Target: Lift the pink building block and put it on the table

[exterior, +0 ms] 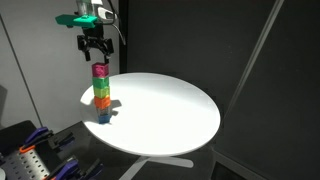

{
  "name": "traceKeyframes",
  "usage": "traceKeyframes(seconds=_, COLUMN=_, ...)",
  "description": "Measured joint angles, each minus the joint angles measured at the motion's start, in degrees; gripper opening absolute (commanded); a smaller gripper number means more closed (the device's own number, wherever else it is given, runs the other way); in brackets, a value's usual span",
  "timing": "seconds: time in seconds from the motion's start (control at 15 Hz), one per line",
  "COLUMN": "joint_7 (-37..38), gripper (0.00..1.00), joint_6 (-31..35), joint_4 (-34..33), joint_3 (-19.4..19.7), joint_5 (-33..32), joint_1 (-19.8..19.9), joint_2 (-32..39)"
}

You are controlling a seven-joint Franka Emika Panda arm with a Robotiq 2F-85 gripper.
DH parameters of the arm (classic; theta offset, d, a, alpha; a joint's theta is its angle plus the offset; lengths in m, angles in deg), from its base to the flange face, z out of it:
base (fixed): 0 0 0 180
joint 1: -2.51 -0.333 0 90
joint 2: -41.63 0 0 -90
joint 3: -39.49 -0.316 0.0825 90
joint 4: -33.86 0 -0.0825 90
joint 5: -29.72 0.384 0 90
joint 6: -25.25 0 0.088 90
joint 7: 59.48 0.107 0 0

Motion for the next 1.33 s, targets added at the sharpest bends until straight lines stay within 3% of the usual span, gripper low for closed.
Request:
traceKeyframes(seconds=1.13, joint_7=0.0, gripper=1.00, joint_6=0.7, joint_4=-2.2, joint_3=0.1, joint_5=0.1, joint_1=0.0, joint_2=3.7)
traceKeyframes(seconds=1.2, joint_7=0.0, gripper=0.80, joint_6=0.7, joint_4=-2.4, joint_3=0.1, joint_5=0.1, joint_1=0.0, joint_2=3.9)
traceKeyframes(seconds=1.33, joint_7=0.0, gripper=0.64, joint_6=0.7, joint_4=-2.8, joint_3=0.2, joint_5=0.1, joint_1=0.1, joint_2=4.3)
